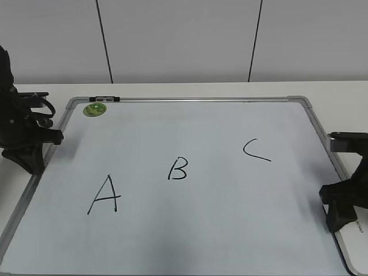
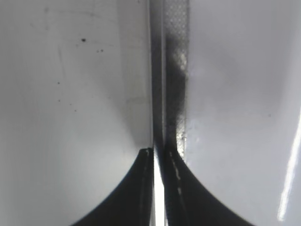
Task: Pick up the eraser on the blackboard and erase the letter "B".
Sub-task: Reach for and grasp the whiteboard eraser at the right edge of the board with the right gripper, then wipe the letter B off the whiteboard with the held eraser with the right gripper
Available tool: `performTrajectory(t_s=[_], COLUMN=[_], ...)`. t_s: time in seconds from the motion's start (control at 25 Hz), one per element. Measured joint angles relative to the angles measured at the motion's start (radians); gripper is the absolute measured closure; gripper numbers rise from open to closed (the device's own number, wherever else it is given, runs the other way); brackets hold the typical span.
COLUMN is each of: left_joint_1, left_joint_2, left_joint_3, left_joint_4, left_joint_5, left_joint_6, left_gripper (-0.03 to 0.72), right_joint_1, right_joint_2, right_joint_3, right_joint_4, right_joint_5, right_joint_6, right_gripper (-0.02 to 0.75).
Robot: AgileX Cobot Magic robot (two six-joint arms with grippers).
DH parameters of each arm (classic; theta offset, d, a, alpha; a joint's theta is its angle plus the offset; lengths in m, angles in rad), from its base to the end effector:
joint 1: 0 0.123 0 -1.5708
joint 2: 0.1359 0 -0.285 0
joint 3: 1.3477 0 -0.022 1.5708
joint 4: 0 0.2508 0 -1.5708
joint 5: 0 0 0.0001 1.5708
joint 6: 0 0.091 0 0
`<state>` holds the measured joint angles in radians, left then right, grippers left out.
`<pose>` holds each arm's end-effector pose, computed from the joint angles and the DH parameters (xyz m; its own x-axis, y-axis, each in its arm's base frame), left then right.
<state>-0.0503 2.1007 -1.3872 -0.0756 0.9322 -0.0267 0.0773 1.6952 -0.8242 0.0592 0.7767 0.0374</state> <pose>0.3925 -0.0253 0.1271 -0.9997 -0.0214 -0.0093 -0.0208 0.9979 -0.0615 0.2663 0.0244 0.1460 -1.0000 0.0023 -0.0078 0.0019 0.9991 0.0422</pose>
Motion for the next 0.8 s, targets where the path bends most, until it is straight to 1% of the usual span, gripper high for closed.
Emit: performTrajectory(t_s=[0.28,0.4,0.56,0.68,0.8], left_joint_1=[0.0,0.0,0.0,0.0,0.0], left_joint_2=[0.0,0.0,0.0,0.0,0.0], left_joint_3=[0.0,0.0,0.0,0.0,0.0], left_joint_4=[0.0,0.0,0.0,0.0,0.0], left_joint_5=[0.0,0.0,0.0,0.0,0.0], left_joint_6=[0.0,0.0,0.0,0.0,0.0], left_gripper=[0.662,0.662,0.662,0.662,0.662], right_joint_1=[0.0,0.0,0.0,0.0,0.006], right_joint_2=[0.0,0.004,0.008,0.008,0.017], right_joint_3=[-0.002,-0.018,-0.106,-0.183,-0.245], right_joint_4=[0.018,0.044,0.08,0.103,0.156], right_joint_5=[0.004,0.053,0.161,0.181,0.189], right_joint_6=[0.0,0.0,-0.016,-0.024,-0.067], right_gripper=[0.209,0.209,0.209,0.209,0.209])
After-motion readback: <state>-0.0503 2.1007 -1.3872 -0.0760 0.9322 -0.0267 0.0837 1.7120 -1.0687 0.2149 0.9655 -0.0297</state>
